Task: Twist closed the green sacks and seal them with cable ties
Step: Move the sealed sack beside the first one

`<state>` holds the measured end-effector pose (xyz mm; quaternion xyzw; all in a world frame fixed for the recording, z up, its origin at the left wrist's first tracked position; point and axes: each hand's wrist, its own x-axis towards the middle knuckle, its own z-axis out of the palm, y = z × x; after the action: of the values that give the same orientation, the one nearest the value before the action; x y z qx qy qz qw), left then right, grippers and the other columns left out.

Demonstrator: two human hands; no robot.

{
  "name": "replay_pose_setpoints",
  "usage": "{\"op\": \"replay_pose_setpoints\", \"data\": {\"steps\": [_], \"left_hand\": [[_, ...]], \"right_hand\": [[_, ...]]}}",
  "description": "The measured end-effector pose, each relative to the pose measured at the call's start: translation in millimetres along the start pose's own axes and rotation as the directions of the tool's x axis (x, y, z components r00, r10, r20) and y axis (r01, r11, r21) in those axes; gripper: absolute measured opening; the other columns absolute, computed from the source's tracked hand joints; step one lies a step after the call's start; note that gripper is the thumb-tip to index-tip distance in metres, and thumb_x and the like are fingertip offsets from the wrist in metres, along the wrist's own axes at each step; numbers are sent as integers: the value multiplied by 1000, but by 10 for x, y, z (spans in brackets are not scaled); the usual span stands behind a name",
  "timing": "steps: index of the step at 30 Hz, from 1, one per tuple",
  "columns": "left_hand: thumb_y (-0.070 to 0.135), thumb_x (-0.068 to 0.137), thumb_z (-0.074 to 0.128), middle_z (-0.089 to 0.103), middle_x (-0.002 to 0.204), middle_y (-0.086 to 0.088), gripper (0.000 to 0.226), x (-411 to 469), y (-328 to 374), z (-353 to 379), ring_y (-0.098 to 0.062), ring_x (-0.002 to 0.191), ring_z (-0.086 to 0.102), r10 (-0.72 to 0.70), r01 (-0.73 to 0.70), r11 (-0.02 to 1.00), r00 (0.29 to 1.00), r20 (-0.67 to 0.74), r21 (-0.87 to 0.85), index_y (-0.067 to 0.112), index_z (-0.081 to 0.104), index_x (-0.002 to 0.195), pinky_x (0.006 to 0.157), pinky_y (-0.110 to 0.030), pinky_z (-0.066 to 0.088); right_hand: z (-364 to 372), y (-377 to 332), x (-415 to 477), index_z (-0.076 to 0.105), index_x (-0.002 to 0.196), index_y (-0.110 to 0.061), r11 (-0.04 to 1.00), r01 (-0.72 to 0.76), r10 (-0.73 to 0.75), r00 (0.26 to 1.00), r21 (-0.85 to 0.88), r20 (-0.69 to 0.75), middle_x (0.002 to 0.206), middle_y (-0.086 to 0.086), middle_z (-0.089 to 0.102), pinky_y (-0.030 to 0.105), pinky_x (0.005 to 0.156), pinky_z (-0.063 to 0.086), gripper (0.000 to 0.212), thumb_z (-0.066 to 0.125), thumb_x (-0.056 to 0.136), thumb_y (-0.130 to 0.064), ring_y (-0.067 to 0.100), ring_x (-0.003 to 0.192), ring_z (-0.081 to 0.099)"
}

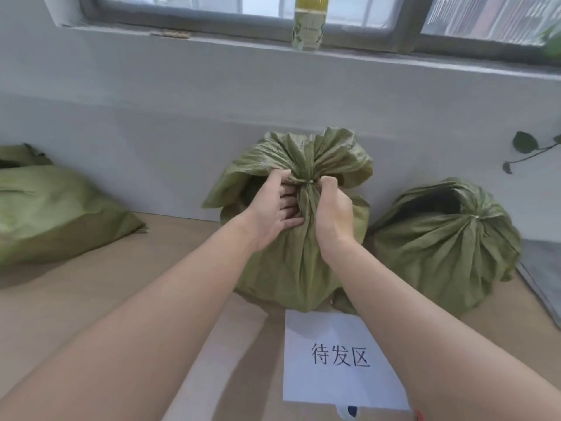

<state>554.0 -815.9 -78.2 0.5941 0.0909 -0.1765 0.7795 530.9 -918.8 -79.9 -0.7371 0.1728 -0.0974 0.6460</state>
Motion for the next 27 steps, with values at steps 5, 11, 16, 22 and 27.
{"op": "replay_pose_setpoints", "data": {"steps": [5,11,16,22,27], "left_hand": [[51,101,41,61,132,-12,62,-156,27,35,-27,121,58,3,-3,1000,1000,5,27,8,50,145,107,-46,48],[64,92,41,63,126,-10,56,-644,182,131,-29,117,55,13,10,984,992,-128,176,16,64,110,112,-47,37],[69,91,39,52,110,-12,69,-1180,126,168,-27,83,45,-87,139,956,975,-204,259,8,61,112,100,-46,36],[76,87,38,53,131,-22,82,-1699,-128,255,-45,123,47,-259,307,917,944,-206,255,2,60,114,111,-55,35],[73,91,38,53,136,-25,80,-1958,-203,405,-50,135,42,-256,301,923,946,-200,239,4,59,124,117,-57,32]], "right_hand": [[-136,-121,-112,38,71,-20,1000,-18,17,999,-8,-44,67,-4,38,38,66,33,37,39,98,-45,18,68,38],[-385,-443,-547,45,81,-16,998,-54,54,998,-7,-31,72,0,41,37,65,31,37,34,99,-47,20,68,38],[-573,-473,-1074,51,78,-15,993,-117,117,993,21,9,77,1,49,40,74,39,43,35,99,-49,23,75,45],[-848,-375,-1556,51,76,-27,975,-213,207,974,57,95,86,-4,56,47,101,47,37,36,100,-51,24,91,56],[-1035,-444,-1769,55,80,-29,973,-212,200,973,95,116,85,-14,51,51,106,46,34,39,100,-51,14,82,51]]}}
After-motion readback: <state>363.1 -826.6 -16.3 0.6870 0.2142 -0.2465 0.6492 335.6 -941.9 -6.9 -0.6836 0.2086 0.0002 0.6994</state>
